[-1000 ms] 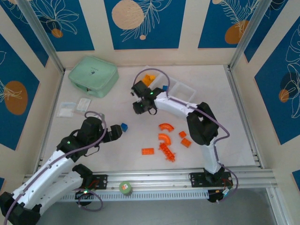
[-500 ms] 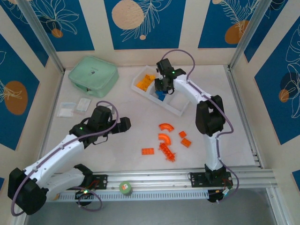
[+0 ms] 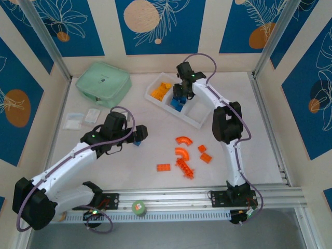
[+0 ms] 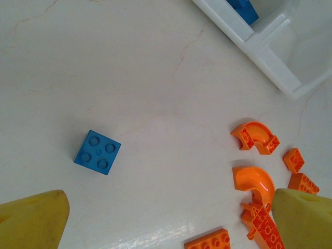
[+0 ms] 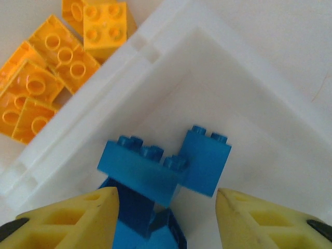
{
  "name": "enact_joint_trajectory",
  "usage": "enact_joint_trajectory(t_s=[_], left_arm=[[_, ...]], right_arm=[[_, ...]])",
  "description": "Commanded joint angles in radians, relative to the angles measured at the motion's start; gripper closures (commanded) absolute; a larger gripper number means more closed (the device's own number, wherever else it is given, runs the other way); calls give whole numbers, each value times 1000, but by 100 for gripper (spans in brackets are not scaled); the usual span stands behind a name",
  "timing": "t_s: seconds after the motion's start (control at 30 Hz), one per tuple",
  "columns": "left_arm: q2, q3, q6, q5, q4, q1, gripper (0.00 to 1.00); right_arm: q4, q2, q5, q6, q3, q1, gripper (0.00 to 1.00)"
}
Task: Sort the legos into containers by color
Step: Place the lego in the container, then pick up the lego from the center of the table.
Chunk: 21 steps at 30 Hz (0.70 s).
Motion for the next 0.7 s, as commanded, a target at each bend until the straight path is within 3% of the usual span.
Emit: enact_joint_trajectory(t_s=[0.0, 0.37, 0.67], left_arm=[[-23, 14, 10, 10, 29, 17, 1], [-122, -30, 1, 1, -53, 21, 1], [-279, -109, -31, -39, -151, 24, 1]], right_arm=[[31, -125, -40, 9, -83, 28, 45], [130, -355, -69, 44, -396, 180, 38], [199, -401, -81, 61, -532, 358, 32]])
